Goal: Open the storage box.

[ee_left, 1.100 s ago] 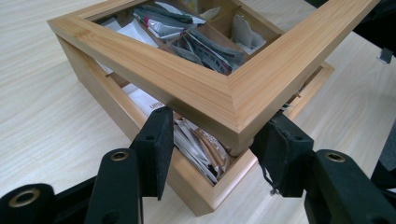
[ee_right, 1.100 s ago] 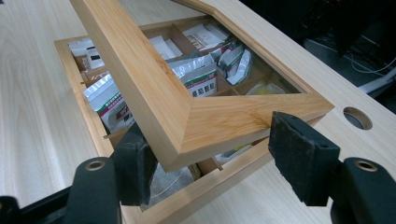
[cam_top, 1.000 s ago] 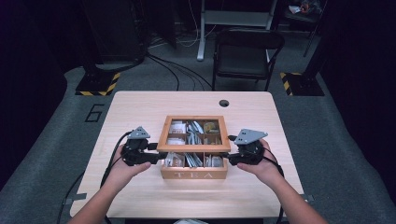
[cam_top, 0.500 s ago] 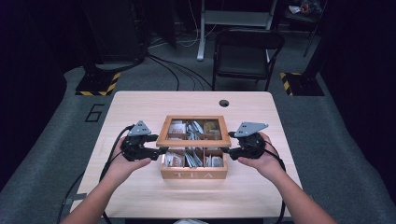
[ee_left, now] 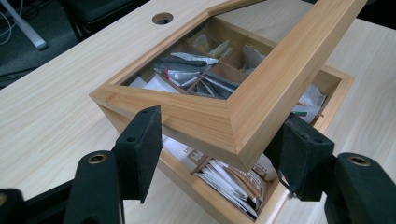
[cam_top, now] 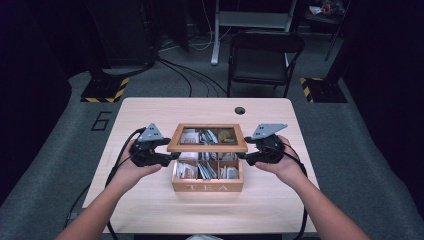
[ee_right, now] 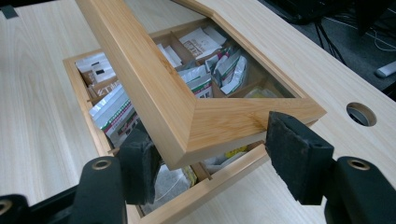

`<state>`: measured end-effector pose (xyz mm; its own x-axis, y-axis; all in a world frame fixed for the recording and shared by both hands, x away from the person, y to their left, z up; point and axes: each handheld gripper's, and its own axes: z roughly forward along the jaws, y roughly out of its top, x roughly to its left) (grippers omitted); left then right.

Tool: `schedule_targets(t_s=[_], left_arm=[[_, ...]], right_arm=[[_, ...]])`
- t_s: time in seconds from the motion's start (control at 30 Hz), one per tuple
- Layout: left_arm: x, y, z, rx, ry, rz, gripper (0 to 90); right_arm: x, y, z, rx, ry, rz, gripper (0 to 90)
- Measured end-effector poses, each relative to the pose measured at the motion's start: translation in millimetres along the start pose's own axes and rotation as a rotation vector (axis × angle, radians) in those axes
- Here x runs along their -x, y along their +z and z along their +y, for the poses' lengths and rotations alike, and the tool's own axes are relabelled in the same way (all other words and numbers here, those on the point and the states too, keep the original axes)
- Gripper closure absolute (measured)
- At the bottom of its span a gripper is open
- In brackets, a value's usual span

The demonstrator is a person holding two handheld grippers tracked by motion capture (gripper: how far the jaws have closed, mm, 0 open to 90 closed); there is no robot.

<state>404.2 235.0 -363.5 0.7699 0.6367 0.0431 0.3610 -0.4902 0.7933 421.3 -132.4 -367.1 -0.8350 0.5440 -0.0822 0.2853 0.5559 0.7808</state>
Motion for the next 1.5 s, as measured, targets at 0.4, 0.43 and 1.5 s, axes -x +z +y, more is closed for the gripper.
schedule_targets(t_s=[0.4, 0.43, 1.5], left_arm=[[-15.5, -5.7, 20.2, 0.000, -0.006, -0.017, 41.6], [-15.9, -6.2, 22.3, -0.003, -0.014, -0.024, 42.1], [-55.7, 7.1, 46.2, 0.074, -0.050, 0.017, 51.3]], right_arm=[[14.5, -5.4, 18.1, 0.012, 0.039, 0.016, 41.4], [16.3, -6.1, 20.3, 0.012, 0.031, 0.017, 41.5], [55.1, -6.9, 52.0, 0.105, 0.158, 0.006, 50.7]])
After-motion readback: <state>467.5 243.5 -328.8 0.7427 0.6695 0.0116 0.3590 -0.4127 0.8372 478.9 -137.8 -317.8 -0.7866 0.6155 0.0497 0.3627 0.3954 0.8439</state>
